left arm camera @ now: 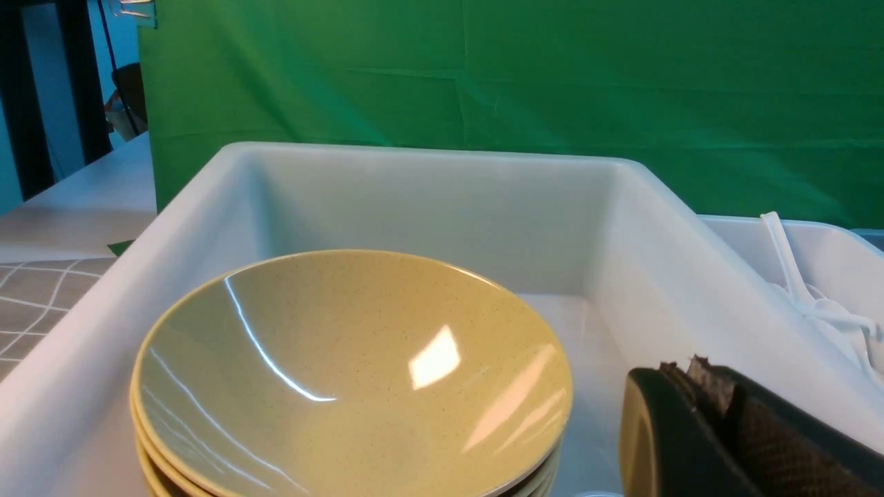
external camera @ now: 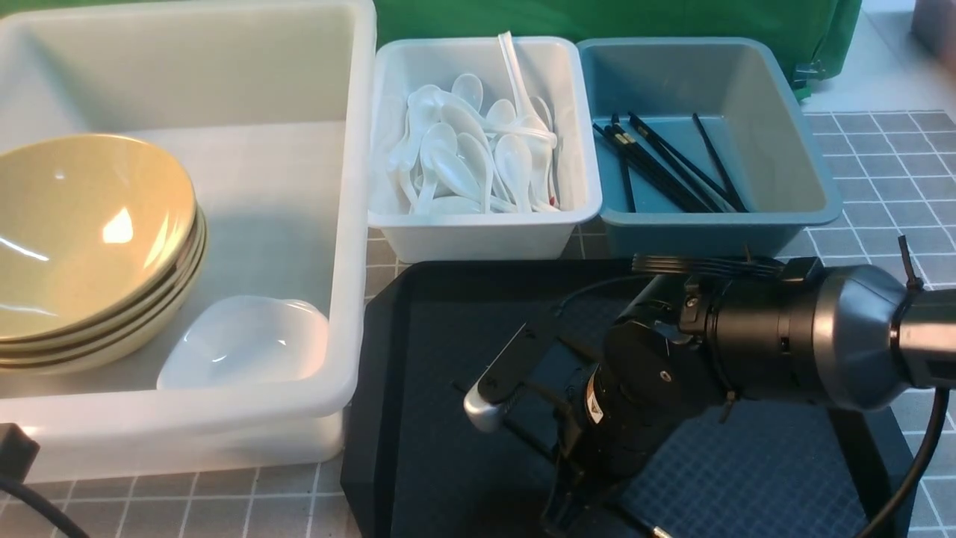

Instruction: On grey table put chopsticks spoon bowls plates into blue grey white boxes.

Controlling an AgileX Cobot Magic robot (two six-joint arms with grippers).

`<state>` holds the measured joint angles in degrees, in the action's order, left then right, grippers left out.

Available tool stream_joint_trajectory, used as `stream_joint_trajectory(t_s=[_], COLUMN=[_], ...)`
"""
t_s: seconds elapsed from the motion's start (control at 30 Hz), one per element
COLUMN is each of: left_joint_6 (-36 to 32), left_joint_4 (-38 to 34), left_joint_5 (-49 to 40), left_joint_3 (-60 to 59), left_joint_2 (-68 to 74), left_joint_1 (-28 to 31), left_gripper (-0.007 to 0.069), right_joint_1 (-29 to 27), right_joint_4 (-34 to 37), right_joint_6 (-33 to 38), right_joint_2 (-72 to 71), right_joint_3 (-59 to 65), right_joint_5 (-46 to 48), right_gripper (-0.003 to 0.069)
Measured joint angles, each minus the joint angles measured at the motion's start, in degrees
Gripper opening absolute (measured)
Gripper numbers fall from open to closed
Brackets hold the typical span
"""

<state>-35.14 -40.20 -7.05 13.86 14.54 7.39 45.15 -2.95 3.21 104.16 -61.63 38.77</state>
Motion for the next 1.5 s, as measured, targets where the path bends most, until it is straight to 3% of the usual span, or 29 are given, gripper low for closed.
stream_joint_trajectory(t_s=[0.2,0.37,0.43,0.57,0.67,0.7,0.83,0.87,0.9,0.97,1.0,1.1,1.23,1.33,1.4,1.47,1.5], left_joint_6=[0.0,0.0,0.0,0.0,0.0,0.0,0.0,0.0,0.0,0.0,0.0,0.0,0.0,0.0,0.0,0.0,0.0], left_joint_4=[0.0,0.0,-0.17,-1.08,-1.08,-1.08,-0.16,-0.15,-0.03,0.01,0.01,0.03,0.13,0.19,0.19,0.19,0.19], left_joint_5=[0.24,0.6,0.6,1.03,1.27,1.27,1.16,1.11,0.94,0.34,0.34,-0.47,-1.89,-3.19,-4.15,-4.45,-4.78], left_joint_3=[0.0,0.0,0.0,0.0,0.0,0.0,0.0,0.0,0.0,0.0,0.0,0.0,0.0,0.0,0.0,0.0,0.0], left_joint_2=[0.0,0.0,0.0,0.0,0.0,0.0,0.0,0.0,0.0,0.0,0.0,0.0,0.0,0.0,0.0,0.0,0.0], left_joint_1=[0.0,0.0,0.0,0.0,0.0,0.0,0.0,0.0,0.0,0.0,0.0,0.0,0.0,0.0,0.0,0.0,0.0], left_gripper=[-0.0008,-0.0008,-0.0008,-0.0008,-0.0008,-0.0008,-0.0008,-0.0008,-0.0008,-0.0008,-0.0008,-0.0008,-0.0008,-0.0008,-0.0008,-0.0008,-0.0008], right_joint_1=[-0.86,-7.11,-9.81,-20.78,-25.89,-26.08,-28.04,-28.04,-28.09,-28.09,-28.09,-27.13,-22.37,-17.86,-15.29,-14.82,-14.37], right_joint_4=[-1.18,-8.1,-9.7,-11.85,-12.12,-12.12,-12.31,-12.31,-12.31,-12.31,-12.31,-12.31,-12.31,-12.31,-12.31,-12.31,-12.44], right_joint_6=[3.24,4.18,3.95,-3.86,-11.84,-12.32,-17.0,-17.0,-17.41,-17.99,-17.99,-15.42,-12.09,-11.12,-10.98,-10.98,-10.98], right_joint_2=[-6.24,-15.47,-16.94,-15.21,-8.48,-7.98,-0.15,-0.08,-0.17,-2.28,-2.6,-9.56,-23.29,-33.65,-40.44,-42.61,-45.54], right_joint_3=[-2.53,-7.59,-8.35,-9.5,-12.58,-12.86,-18.77,-18.97,-20.41,-21.99,-22.06,-20.07,-8.22,5.83,17.75,22.45,30.14], right_joint_5=[1.84,-4.07,-10.65,-40.7,-50.95,-50.92,-40.98,-40.22,-33.96,-24.05,-24.05,-18.03,-20.59,-29.49,-40.09,-44.82,-52.47], right_gripper=[0.007,0.007,0.007,0.0071,0.0101,0.0105,0.027,0.0278,0.0321,0.0343,0.0343,0.0288,0.0123,0.0041,0.0033,0.0033,0.0033])
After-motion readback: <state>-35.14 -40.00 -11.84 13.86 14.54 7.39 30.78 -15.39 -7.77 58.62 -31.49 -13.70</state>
